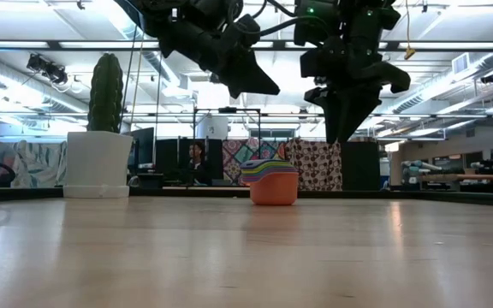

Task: Nest measuring cups in basket
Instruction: Put the stacked measuring cups into the transparent bin

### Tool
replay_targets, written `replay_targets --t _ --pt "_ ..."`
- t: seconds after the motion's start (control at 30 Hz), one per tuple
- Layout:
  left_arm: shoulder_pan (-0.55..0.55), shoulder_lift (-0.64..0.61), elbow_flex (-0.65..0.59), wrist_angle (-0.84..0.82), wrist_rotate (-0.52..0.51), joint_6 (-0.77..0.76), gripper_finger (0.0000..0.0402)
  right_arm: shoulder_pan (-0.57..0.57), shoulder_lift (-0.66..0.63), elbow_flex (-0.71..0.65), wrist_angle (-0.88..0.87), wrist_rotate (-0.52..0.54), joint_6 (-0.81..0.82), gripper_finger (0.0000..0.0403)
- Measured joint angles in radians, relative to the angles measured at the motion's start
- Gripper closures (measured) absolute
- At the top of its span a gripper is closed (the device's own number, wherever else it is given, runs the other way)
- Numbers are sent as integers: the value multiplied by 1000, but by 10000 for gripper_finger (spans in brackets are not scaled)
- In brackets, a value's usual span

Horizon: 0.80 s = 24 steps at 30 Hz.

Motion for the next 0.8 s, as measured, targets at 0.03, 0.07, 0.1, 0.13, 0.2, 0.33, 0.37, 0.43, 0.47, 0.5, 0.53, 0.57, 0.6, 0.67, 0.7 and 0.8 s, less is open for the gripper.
replay_targets --t 0.03,0.07,0.1,0.13,0.2,0.33,0.37,0.43,0.47,0.5,0.53,0.57,0.6,0.67,0.7,0.8 --pt "0 0 0 0 0 0 381 -3 0 0 0 0 0 272" --pt "0 0 0 0 0 0 381 -6 0 0 0 0 0 272" --pt "0 0 0 0 0 0 381 -9 0 0 0 0 0 272" --pt "0 0 0 0 0 0 381 -12 0 0 0 0 -1 272" --pt "-2 0 0 0 0 -9 381 -20 0 0 0 0 -1 272" --pt "-5 0 0 -5 0 -83 381 -35 0 0 0 0 -1 272" --pt "-5 0 0 -16 0 -84 381 -38 0 0 0 0 -2 272" --pt "-6 0 0 -66 0 -85 381 -43 0 0 0 0 -2 272" --pt "-5 0 0 -102 0 -85 381 -46 1 0 0 0 -2 272" --pt "-5 0 0 -140 0 -84 381 -48 1 0 -1 0 -2 272" --pt "-5 0 0 -183 0 -84 381 -50 1 0 -1 0 -2 273" --pt "-5 0 0 -229 -1 -86 381 -52 1 0 -1 0 -2 273" --pt "-5 0 0 -276 -1 -96 381 -53 1 0 -1 0 -2 273" --pt "-5 0 0 -351 -3 -124 381 -54 1 0 -1 0 -3 272" --pt "-5 0 0 -382 -3 -140 381 -54 1 0 -1 0 -3 272" --pt "-3 0 0 -452 -6 -195 376 -54 1 0 -1 0 -3 273"
